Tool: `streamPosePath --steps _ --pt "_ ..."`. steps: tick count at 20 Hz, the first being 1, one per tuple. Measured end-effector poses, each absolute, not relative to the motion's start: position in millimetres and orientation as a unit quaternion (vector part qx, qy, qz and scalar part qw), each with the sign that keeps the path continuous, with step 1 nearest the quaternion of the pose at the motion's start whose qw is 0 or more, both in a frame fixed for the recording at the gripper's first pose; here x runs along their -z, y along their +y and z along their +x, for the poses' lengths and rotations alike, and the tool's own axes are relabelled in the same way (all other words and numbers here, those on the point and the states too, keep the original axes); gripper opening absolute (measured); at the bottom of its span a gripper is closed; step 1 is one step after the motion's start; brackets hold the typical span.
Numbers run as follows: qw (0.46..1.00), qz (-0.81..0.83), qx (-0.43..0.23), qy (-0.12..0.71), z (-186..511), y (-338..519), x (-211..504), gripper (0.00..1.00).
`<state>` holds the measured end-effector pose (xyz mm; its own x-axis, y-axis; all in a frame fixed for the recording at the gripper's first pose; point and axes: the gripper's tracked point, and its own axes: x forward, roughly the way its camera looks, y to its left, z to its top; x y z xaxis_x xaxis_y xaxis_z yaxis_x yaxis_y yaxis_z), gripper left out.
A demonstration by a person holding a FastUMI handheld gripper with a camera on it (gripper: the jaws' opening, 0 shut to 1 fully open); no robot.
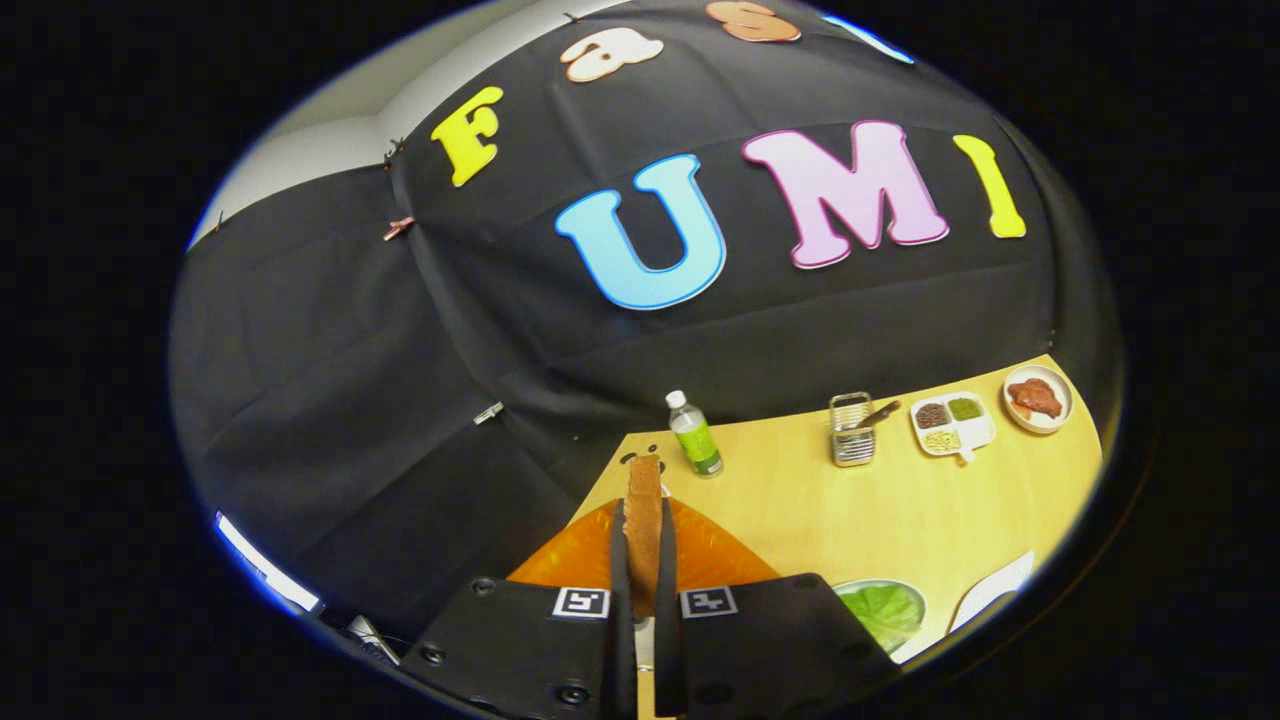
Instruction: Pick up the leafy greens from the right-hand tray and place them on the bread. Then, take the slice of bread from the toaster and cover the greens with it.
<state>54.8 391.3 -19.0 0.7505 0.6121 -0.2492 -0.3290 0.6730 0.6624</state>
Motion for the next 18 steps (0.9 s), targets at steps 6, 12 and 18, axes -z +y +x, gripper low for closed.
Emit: streamPosePath --steps 6,12,18 --pt "0.892 0.308 -0.189 0.271 36.2 322.0 110.8 0.11" --pt "0.861 0.363 -0.151 0.321 14.3 319.9 202.8 0.11" --pt "0.805 0.458 -0.126 0.356 8.3 349.5 261.7 0.11"
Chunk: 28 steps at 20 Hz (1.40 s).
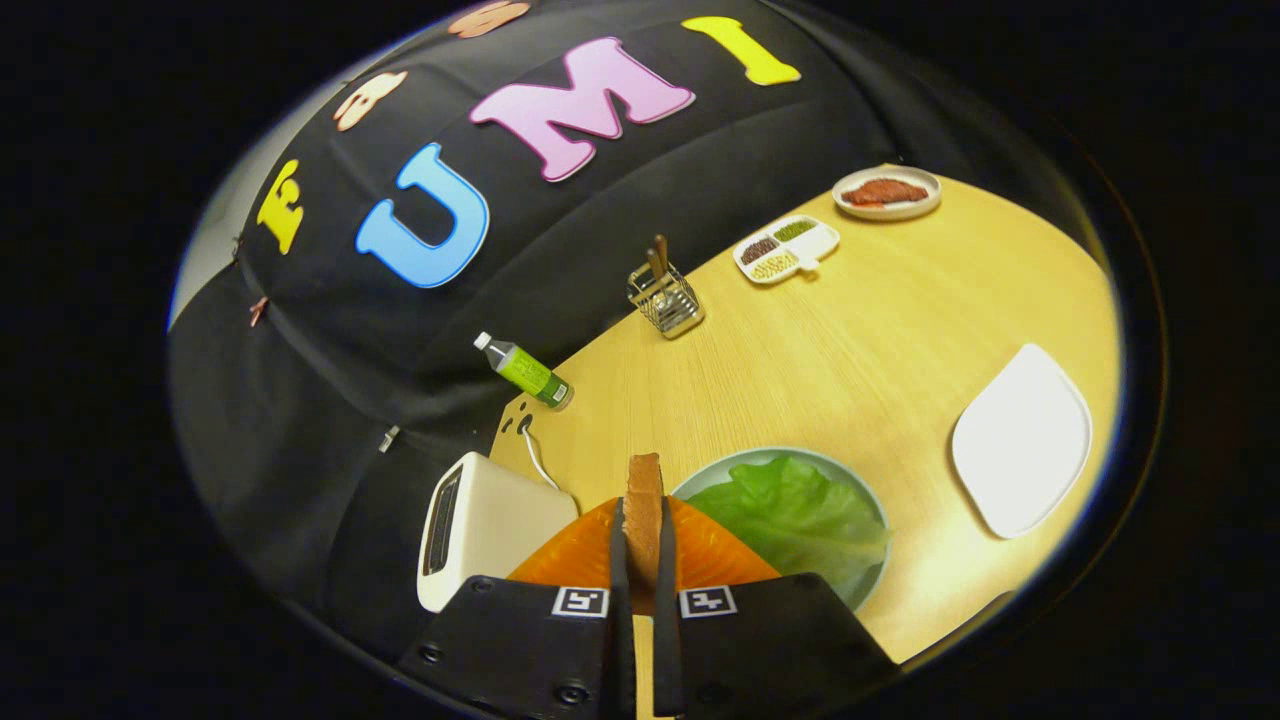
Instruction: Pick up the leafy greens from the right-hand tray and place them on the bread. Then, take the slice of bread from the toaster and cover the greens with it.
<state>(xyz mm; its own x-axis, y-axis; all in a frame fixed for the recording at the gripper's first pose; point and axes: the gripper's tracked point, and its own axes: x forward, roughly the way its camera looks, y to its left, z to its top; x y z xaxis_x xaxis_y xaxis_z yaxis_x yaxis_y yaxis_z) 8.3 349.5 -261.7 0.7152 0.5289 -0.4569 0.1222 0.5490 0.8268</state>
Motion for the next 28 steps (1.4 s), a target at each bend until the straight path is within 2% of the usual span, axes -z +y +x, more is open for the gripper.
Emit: streamPosePath --steps 2,7,13,16,21,24,25,27,28 --pt "0.799 0.466 -0.113 0.363 12.3 353.2 281.9 0.11" --pt "0.836 0.386 -0.084 0.380 8.8 339.8 324.4 0.11" --pt "0.875 0.262 -0.096 0.395 2.4 330.1 347.2 0.13" --pt "0.882 0.229 -0.096 0.400 1.6 324.1 354.0 0.17" --pt "0.898 0.153 -0.088 0.403 0.7 311.4 364.1 0.47" --pt "0.906 0.118 -0.092 0.395 2.1 309.6 363.1 0.50" --pt "0.910 0.103 -0.090 0.391 3.8 306.0 362.6 0.53" --pt "0.916 0.081 -0.083 0.384 6.1 295.1 360.5 0.77" --pt "0.917 0.077 -0.080 0.383 6.3 290.7 359.2 0.85"
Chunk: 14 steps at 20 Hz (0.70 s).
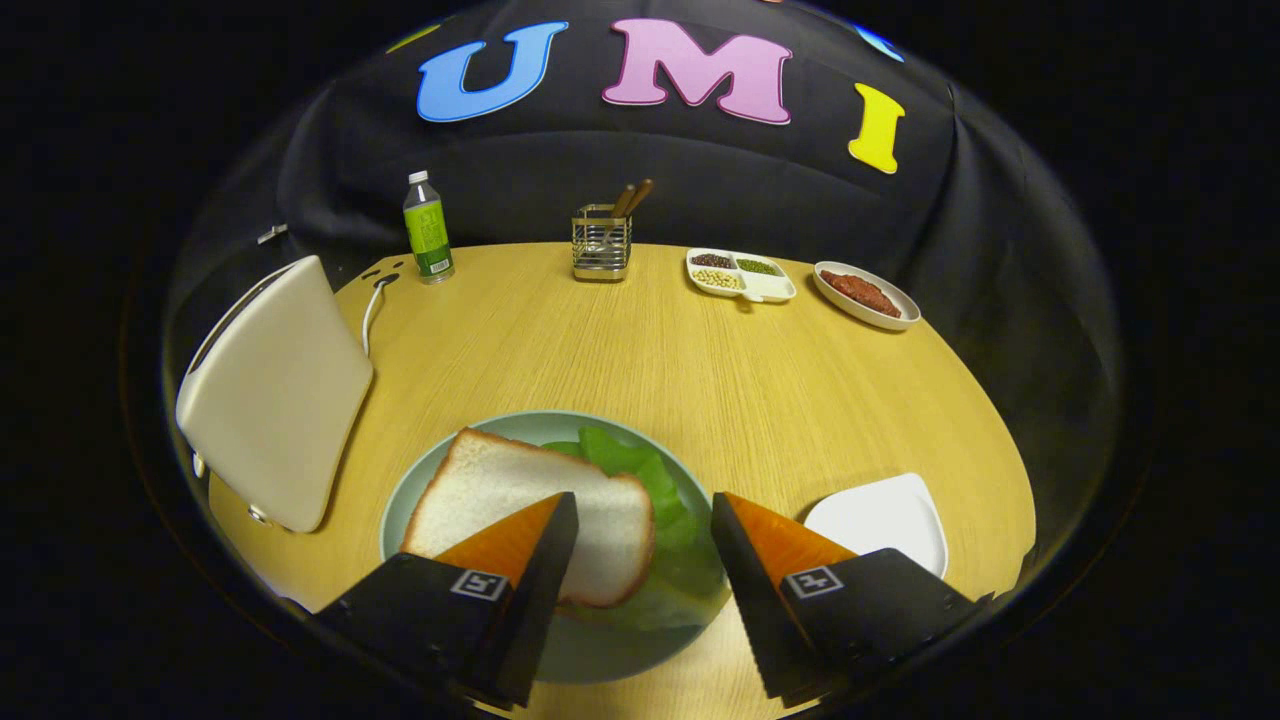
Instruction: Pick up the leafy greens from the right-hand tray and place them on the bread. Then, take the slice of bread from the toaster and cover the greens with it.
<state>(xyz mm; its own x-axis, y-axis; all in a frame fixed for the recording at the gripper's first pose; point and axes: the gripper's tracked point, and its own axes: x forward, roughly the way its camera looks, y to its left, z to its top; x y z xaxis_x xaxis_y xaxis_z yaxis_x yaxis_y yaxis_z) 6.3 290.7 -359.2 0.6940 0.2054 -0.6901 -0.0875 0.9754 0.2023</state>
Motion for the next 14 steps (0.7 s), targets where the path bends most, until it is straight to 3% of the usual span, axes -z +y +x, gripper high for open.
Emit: streamPosePath --steps 1,2,14 --pt "0.918 0.077 -0.081 0.381 6.1 288.4 356.0 0.98" --pt "0.918 0.072 -0.081 0.381 4.7 283.8 355.4 1.00" --pt "0.953 0.065 -0.076 0.286 5.1 191.1 252.1 0.98"
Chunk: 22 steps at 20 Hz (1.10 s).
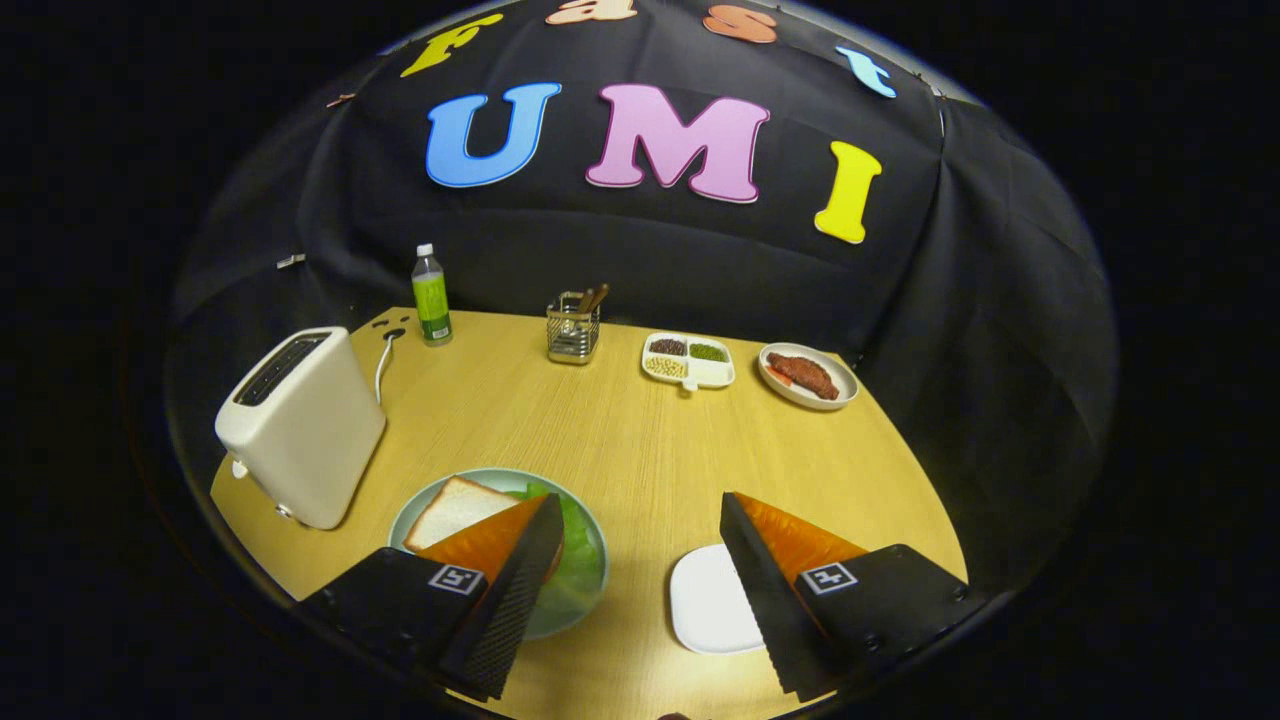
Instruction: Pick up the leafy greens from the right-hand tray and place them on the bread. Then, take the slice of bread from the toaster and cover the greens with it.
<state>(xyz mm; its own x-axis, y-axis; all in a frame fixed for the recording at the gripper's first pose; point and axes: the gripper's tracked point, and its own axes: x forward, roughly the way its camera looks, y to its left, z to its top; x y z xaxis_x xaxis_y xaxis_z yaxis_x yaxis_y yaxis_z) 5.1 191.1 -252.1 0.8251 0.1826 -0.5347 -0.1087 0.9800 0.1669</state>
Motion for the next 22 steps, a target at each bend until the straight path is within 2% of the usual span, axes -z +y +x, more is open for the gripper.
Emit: streamPosePath --steps 8,13,22 --pt "0.981 0.034 -0.067 0.176 2.6 120.9 132.7 0.98" --pt "0.991 0.031 -0.079 0.106 -15.0 119.0 60.5 0.98" --pt "0.991 0.034 -0.098 0.081 -31.5 135.6 34.1 0.98"
